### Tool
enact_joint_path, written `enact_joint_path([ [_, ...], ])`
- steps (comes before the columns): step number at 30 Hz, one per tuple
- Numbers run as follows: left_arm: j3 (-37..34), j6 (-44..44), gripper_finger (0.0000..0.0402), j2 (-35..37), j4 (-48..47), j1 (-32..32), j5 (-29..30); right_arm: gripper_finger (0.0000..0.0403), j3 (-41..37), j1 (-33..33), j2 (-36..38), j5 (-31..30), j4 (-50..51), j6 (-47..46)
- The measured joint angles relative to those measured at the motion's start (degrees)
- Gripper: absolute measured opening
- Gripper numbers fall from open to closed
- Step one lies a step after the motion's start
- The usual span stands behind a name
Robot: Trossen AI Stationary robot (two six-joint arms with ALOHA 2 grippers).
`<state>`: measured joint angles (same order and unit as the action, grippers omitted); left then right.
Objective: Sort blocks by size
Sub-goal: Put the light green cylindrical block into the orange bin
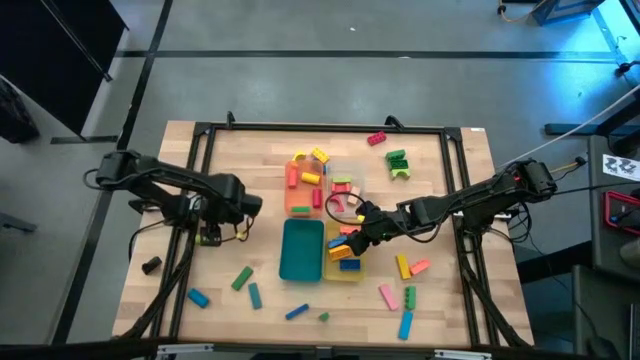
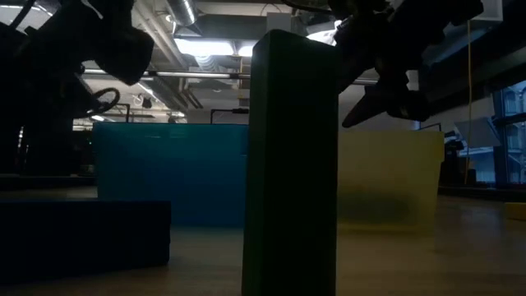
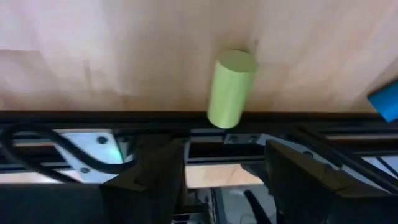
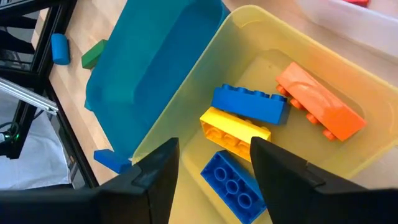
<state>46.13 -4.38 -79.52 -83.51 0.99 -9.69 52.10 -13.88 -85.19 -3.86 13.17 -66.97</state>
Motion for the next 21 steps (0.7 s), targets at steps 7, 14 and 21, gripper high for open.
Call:
enact_joint_path([
  [7,0.0,-0.1,0.0212,-4.4,4.4,4.4,-3.0,0.0200,0.0,0.0,0.0,1.0,0.1,2.9],
  [14,-0.6,-3.4,0.0212,-8.3,6.0,6.6,-3.1,0.0200,0.0,0.0,0.0,2.0,0.2,3.0],
  [21,-4.7,-5.2,0.0212,-12.5,9.1,7.3,-3.2,0.0200,0.0,0.0,0.0,2.8,0.3,4.5],
])
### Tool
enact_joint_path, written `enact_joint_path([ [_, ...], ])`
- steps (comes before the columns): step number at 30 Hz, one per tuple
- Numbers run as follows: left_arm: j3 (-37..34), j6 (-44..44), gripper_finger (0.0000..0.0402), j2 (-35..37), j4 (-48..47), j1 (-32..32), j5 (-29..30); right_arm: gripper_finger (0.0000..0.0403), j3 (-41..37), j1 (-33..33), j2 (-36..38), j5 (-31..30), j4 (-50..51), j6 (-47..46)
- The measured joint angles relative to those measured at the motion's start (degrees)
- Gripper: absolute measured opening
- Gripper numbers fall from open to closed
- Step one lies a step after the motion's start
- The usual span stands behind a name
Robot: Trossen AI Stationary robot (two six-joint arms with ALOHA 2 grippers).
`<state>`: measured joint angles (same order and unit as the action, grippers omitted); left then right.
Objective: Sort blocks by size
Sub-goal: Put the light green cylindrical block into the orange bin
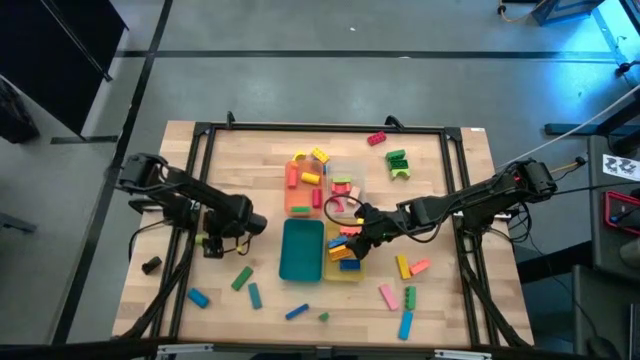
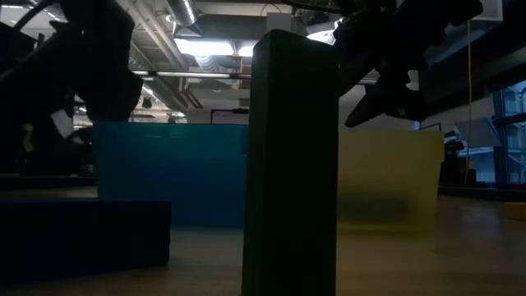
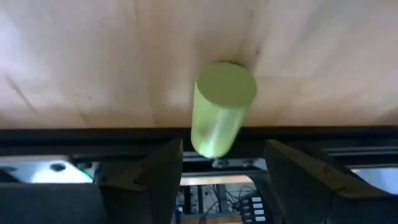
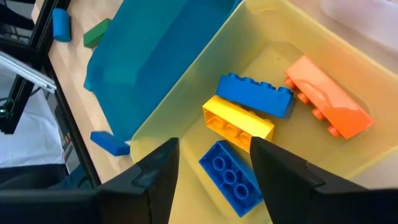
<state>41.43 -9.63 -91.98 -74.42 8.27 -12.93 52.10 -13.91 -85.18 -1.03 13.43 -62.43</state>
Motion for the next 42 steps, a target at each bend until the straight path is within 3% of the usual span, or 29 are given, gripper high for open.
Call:
enact_joint_path([
  [10,-3.8,-2.0,0.0209,-2.0,9.5,0.0,0.2,0.0200,0.0,0.0,0.0,0.7,0.0,1.3],
  [13,-3.8,-2.3,0.0186,-2.0,9.5,-0.1,0.3,0.0200,0.0,0.0,0.0,0.7,0.0,1.3],
  [18,-3.8,-2.0,0.0113,-2.0,9.4,-0.1,-0.1,0.0200,0.0,0.0,0.0,0.7,-0.2,1.4],
  [24,-3.7,-2.0,0.0113,-2.0,8.6,-0.6,-0.1,0.0200,0.0,0.1,0.6,-0.8,-0.4,1.4],
  [37,6.4,5.5,0.0113,4.2,-2.3,-8.2,0.1,0.0200,0.0,0.0,7.3,-7.0,0.1,6.7],
  [42,11.9,6.6,0.0113,9.3,-1.8,-12.4,4.2,0.0200,0.0,0.1,7.8,-10.6,0.2,11.4],
])
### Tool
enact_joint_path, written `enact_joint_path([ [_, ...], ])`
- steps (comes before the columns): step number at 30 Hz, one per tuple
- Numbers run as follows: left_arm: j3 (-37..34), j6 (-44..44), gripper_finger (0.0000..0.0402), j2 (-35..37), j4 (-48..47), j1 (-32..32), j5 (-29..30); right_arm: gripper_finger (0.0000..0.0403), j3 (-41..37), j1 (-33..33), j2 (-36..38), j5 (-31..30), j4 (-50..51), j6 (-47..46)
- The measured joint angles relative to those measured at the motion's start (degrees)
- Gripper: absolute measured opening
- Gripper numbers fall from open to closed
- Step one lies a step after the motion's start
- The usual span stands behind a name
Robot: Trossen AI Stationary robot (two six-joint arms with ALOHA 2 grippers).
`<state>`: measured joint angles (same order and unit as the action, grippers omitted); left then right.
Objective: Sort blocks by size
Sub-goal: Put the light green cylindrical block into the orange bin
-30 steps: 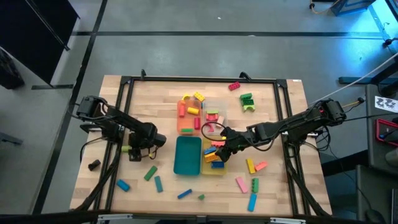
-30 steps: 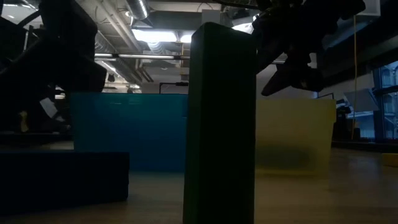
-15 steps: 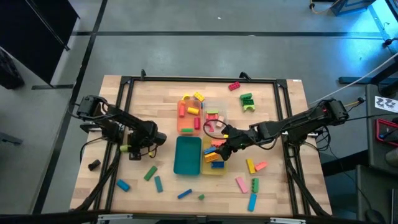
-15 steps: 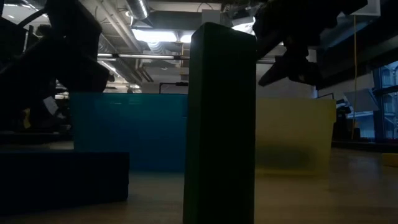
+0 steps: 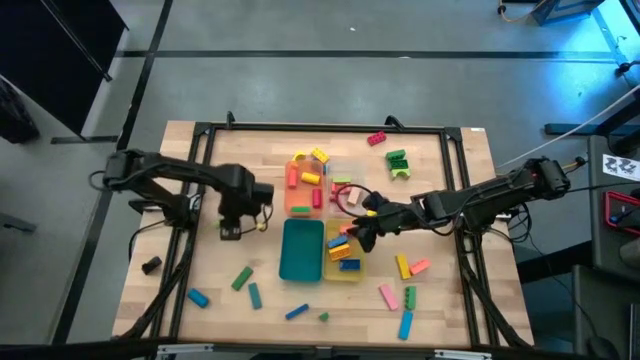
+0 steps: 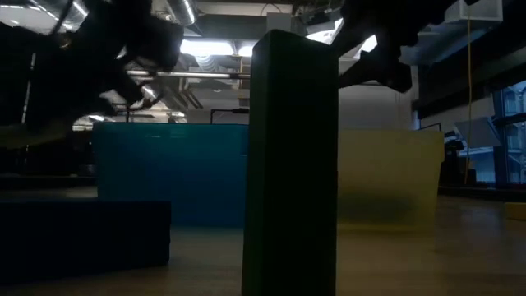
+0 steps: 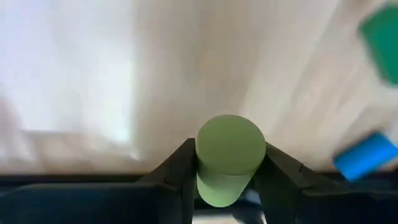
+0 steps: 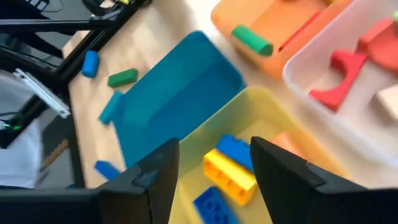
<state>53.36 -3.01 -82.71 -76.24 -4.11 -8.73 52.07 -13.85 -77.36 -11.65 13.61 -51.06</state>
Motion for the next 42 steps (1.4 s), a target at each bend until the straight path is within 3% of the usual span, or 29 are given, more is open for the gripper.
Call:
enact_joint_path([
  [4,4.3,2.1,0.0113,3.4,6.1,-3.2,2.4,0.0200,0.0,0.8,0.1,-3.1,0.1,2.5],
  [9,6.1,6.2,0.0113,5.7,22.3,-6.4,2.5,0.0200,0.0,4.7,0.1,-3.4,1.7,2.7],
  [15,6.1,9.7,0.0113,4.4,43.6,-8.9,2.5,0.0200,0.0,10.9,0.1,-3.4,5.7,3.3],
  [19,6.1,12.5,0.0117,1.8,51.1,-9.8,2.5,0.0200,0.0,14.2,0.1,-3.3,8.4,3.3],
  [27,6.1,20.7,0.0189,-3.9,53.0,-9.9,4.5,0.0200,0.0,17.8,0.1,-2.8,13.0,3.4],
  [34,6.3,26.0,0.0211,-4.9,53.2,-11.4,12.0,0.0200,0.0,17.6,0.1,-2.7,13.5,3.4],
  [42,9.5,17.5,0.0204,-4.9,57.2,-23.7,15.3,0.0200,0.0,17.6,0.1,-3.4,13.5,3.4],
])
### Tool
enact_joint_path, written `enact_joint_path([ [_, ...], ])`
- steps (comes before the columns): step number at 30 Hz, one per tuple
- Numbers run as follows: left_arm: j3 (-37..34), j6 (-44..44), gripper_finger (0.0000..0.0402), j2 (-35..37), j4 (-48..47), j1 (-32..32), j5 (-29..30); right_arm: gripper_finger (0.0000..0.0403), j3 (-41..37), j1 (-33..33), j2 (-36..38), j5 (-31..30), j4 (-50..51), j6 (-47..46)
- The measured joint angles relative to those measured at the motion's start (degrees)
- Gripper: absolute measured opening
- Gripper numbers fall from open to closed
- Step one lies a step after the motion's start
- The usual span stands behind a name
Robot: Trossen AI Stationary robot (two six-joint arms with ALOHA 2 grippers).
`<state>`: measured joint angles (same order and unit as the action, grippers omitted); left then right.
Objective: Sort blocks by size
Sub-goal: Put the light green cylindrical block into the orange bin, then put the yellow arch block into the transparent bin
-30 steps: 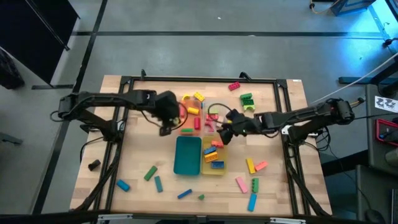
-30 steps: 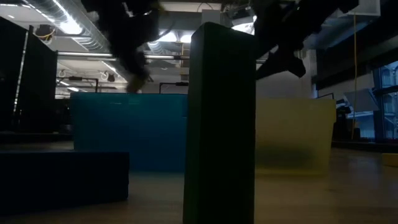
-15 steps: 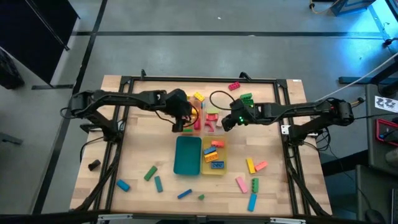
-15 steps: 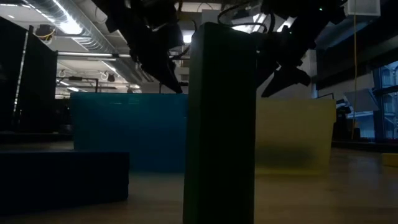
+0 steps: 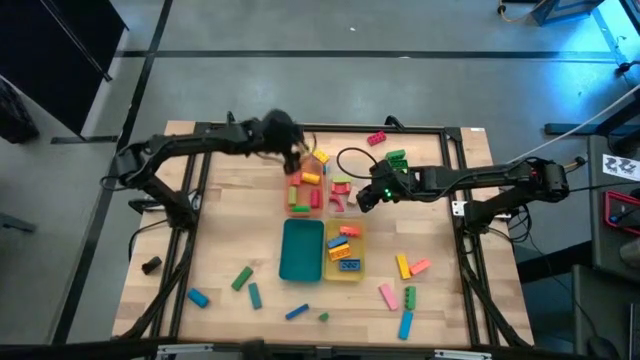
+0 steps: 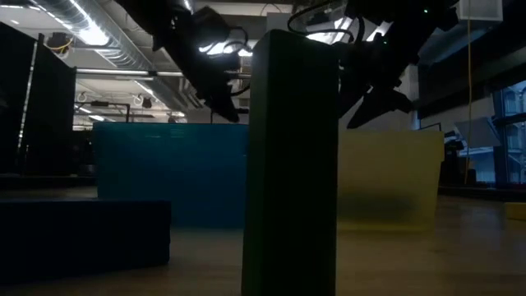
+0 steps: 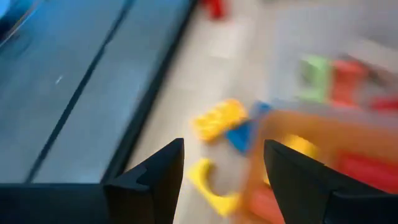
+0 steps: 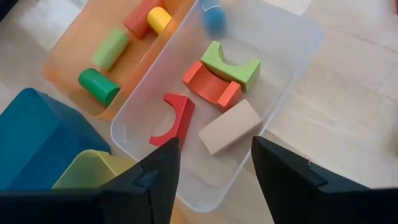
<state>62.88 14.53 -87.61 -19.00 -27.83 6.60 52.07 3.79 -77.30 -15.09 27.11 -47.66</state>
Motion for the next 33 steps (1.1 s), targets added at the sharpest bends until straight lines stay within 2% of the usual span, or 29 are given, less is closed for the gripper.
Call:
enact_joint_path([
  [6,0.1,-12.7,0.0204,0.0,1.2,-11.2,-1.3,0.0200,0.0,0.0,0.0,-0.3,0.0,0.0],
  [11,0.1,-17.3,0.0204,-1.8,1.2,-15.8,-11.9,0.0200,0.0,0.0,0.0,-0.6,0.0,0.0],
  [16,0.1,-19.4,0.0204,-6.9,1.2,-16.4,-18.5,0.0200,0.0,0.0,0.0,-0.9,0.0,0.0],
  [24,0.1,-21.8,0.0204,-12.6,1.0,-15.6,-21.3,0.0200,0.0,0.0,-0.1,-0.8,0.0,0.4],
  [33,0.1,-21.7,0.0204,-15.5,-2.4,-14.2,-22.6,0.0200,0.0,0.0,-0.6,-0.8,0.1,1.7],
])
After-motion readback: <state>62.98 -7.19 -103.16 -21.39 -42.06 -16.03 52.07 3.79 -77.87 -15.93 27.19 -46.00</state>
